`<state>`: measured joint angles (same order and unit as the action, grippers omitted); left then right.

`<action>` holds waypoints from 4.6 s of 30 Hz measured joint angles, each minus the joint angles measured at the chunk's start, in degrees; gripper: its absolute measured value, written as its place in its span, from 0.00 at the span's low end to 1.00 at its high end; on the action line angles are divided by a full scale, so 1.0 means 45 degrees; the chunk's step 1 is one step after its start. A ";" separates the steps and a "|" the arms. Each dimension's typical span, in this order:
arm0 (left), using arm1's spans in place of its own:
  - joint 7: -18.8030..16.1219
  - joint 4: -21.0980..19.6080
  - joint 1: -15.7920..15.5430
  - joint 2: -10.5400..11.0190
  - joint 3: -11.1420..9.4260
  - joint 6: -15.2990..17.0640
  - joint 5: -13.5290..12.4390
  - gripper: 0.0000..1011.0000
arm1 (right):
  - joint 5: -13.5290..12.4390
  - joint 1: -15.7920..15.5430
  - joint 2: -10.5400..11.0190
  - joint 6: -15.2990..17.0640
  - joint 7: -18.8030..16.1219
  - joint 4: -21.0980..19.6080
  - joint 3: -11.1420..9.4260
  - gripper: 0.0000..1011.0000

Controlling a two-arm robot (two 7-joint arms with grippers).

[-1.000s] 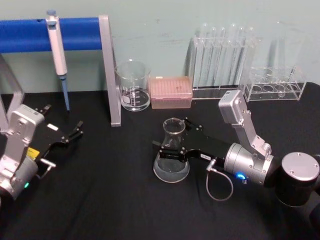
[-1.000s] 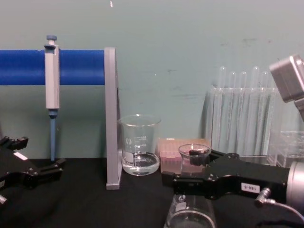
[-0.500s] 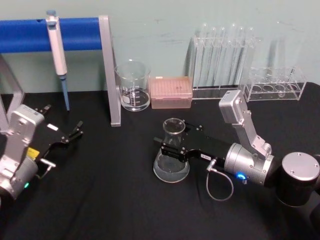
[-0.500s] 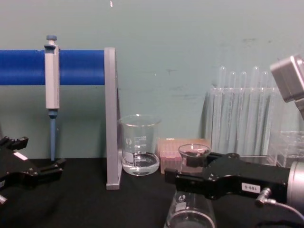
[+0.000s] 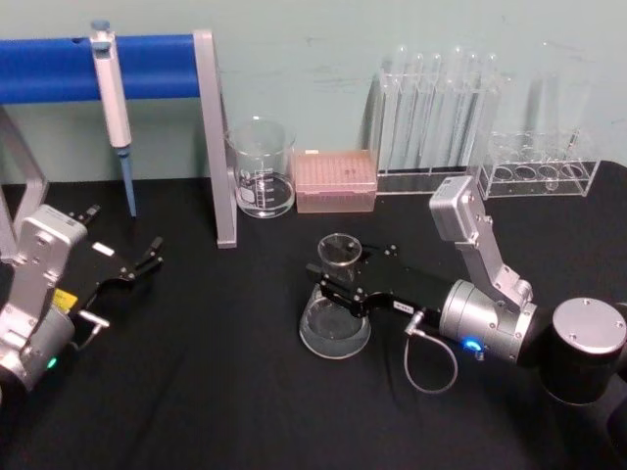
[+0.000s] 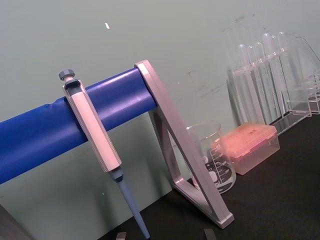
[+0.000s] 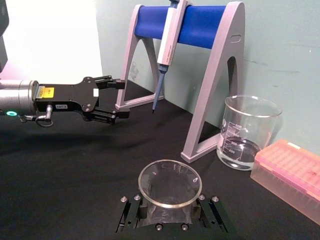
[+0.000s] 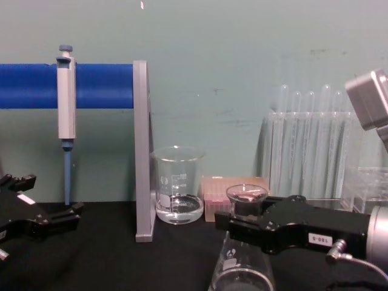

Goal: Grasp the erlenmeyer flask with one hand, shake it three times, then place it back.

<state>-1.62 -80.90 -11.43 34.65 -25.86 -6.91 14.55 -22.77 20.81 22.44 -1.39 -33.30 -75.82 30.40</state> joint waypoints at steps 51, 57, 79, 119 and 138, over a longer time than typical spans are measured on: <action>0.0000 0.0000 0.0000 0.0000 0.0000 0.0000 0.0001 0.99 | -0.0780 -0.0511 0.0946 0.1723 0.1859 -0.3850 -0.1748 0.44; 0.0000 -0.0001 -0.0001 0.0000 0.0000 0.0000 0.0000 0.99 | -0.0795 -0.0513 0.0957 0.1707 0.1875 -0.3852 -0.1749 0.44; 0.0000 0.0000 0.0000 0.0000 0.0000 0.0000 0.0001 0.99 | -0.1172 -0.0506 0.1182 0.1380 0.0768 -0.3879 -0.1232 0.44; 0.0000 -0.0001 0.0000 0.0000 0.0000 0.0000 0.0000 0.99 | -0.2343 0.0803 0.2074 0.0271 -0.2655 -0.3491 0.1307 0.44; 0.0000 0.0000 0.0000 0.0000 0.0000 0.0000 0.0000 0.99 | -0.2217 0.0440 0.1787 0.0366 -0.0411 -0.3446 0.0634 0.44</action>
<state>-1.62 -80.90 -11.43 34.65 -25.86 -6.91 14.55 -32.75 22.79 30.48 0.26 -35.15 -91.32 33.25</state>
